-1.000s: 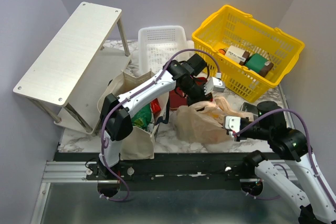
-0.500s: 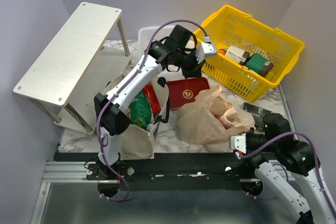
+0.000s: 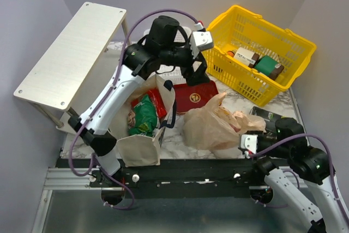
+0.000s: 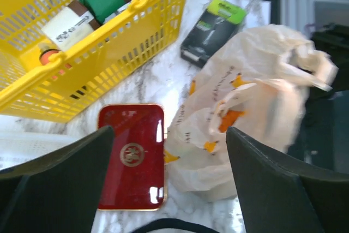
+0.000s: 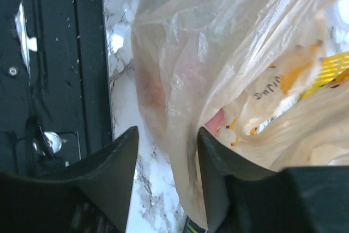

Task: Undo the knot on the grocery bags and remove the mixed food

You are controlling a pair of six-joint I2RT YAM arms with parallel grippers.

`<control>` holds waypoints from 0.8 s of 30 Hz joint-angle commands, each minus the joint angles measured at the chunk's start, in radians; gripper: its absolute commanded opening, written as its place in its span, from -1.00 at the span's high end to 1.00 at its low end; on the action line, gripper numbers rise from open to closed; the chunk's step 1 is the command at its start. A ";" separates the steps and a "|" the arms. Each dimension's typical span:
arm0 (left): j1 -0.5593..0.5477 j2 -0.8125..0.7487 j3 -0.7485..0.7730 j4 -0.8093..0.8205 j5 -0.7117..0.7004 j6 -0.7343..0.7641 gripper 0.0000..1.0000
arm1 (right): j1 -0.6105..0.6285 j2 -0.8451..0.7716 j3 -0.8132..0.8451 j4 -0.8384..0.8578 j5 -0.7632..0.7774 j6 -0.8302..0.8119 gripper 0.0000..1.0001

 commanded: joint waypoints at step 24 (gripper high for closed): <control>-0.257 -0.308 -0.480 0.180 -0.604 -0.070 1.00 | 0.004 0.204 0.016 0.415 0.398 0.494 0.33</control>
